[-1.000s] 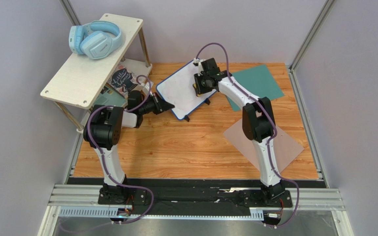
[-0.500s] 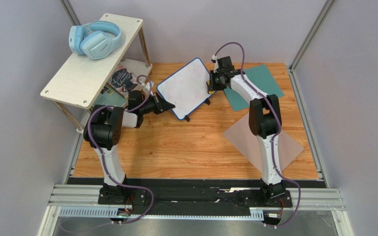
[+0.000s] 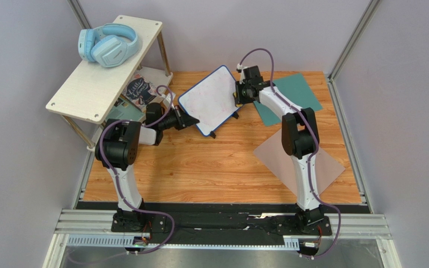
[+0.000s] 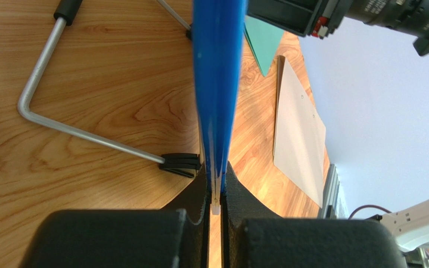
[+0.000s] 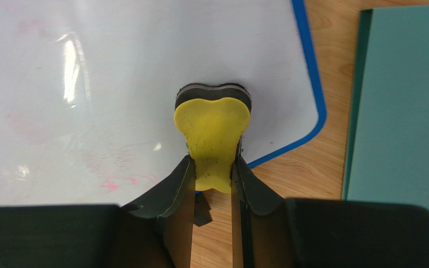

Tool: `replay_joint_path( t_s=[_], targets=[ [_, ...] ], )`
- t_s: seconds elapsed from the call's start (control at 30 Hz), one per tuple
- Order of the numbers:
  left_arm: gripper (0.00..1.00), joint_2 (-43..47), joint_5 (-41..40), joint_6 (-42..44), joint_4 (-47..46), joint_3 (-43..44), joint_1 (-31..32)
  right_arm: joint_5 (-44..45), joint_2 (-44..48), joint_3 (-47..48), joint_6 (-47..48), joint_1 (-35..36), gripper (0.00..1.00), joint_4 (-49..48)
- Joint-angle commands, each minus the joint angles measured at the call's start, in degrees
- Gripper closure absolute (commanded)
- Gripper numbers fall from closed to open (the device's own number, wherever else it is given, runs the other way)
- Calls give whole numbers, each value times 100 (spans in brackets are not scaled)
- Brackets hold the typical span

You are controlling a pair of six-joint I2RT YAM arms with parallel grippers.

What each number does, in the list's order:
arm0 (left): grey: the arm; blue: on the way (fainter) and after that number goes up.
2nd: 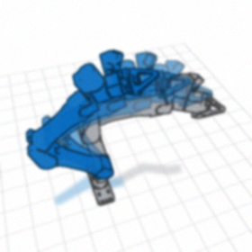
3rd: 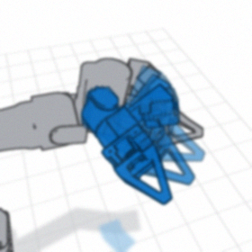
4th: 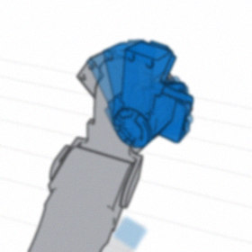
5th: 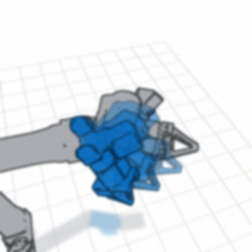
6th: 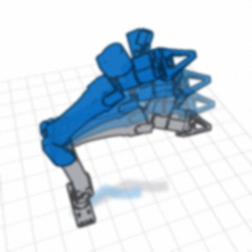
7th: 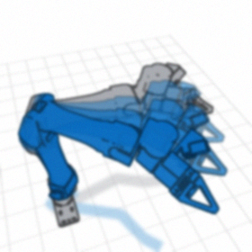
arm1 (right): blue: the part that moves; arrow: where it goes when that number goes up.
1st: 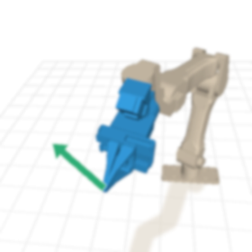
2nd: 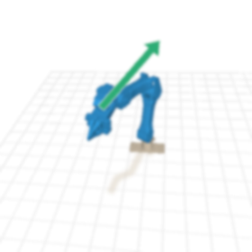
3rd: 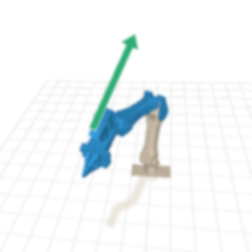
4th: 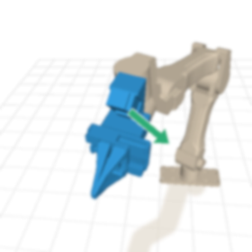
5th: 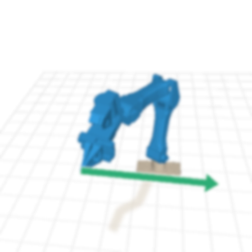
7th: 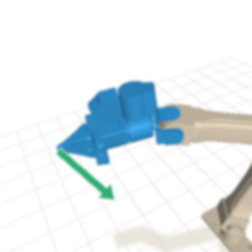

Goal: Erase the whiteboard

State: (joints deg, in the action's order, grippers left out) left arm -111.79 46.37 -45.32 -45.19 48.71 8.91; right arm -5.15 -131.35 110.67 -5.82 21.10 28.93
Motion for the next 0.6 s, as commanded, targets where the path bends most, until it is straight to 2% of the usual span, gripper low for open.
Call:
replay_joint_path(
  t_s=[0.0,0.3,0.57],
  targets=[
    [100,-98,197,225,54,16,85,-355,92,-169,116,772,100,-344],
    [100,-98,197,208,19,7,85,-250,-40,16,143,1369,100,68],
    [100,-98,188,208,-7,-2,85,-320,-5,7,-103,1537,100,148]
  ],
)
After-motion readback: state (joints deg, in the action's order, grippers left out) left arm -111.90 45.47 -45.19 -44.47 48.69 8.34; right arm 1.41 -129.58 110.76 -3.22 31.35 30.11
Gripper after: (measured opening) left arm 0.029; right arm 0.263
